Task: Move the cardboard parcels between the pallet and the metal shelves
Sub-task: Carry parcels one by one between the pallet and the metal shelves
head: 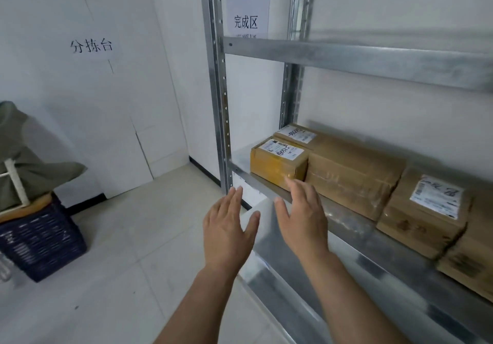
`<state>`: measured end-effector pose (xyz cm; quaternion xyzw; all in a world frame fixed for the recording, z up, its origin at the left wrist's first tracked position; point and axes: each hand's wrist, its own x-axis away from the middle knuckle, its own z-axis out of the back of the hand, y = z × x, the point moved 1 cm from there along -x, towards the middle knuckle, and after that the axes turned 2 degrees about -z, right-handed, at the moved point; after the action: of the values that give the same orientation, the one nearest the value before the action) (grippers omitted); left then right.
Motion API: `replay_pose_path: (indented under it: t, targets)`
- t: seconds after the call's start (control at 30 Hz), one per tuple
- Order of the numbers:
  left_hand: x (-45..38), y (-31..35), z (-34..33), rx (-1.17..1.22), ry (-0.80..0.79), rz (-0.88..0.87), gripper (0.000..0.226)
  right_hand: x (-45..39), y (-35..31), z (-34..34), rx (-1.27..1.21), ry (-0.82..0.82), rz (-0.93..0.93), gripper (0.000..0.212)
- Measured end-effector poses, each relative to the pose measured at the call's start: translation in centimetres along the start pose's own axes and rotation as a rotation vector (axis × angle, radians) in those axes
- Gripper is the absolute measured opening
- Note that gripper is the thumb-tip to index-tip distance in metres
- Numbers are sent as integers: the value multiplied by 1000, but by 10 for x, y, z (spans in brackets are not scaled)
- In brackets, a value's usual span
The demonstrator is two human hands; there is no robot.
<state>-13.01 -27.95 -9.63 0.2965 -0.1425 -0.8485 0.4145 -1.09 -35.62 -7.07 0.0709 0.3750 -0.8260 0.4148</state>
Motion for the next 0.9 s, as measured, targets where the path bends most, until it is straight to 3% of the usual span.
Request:
replay_pose_path:
  t: [0.27,0.53,0.9]
  targets:
    - [-100,-52,-11,59,-63,-116,62,-67,-23,-54,59,65,-166,46]
    - [-167,-52,-58,130,-130,-195,65,-117,19,-74,204,113,-333,49]
    - [-243,-43,-116,246,-361,-114,65,-162,72,-100,235,86,-636,51]
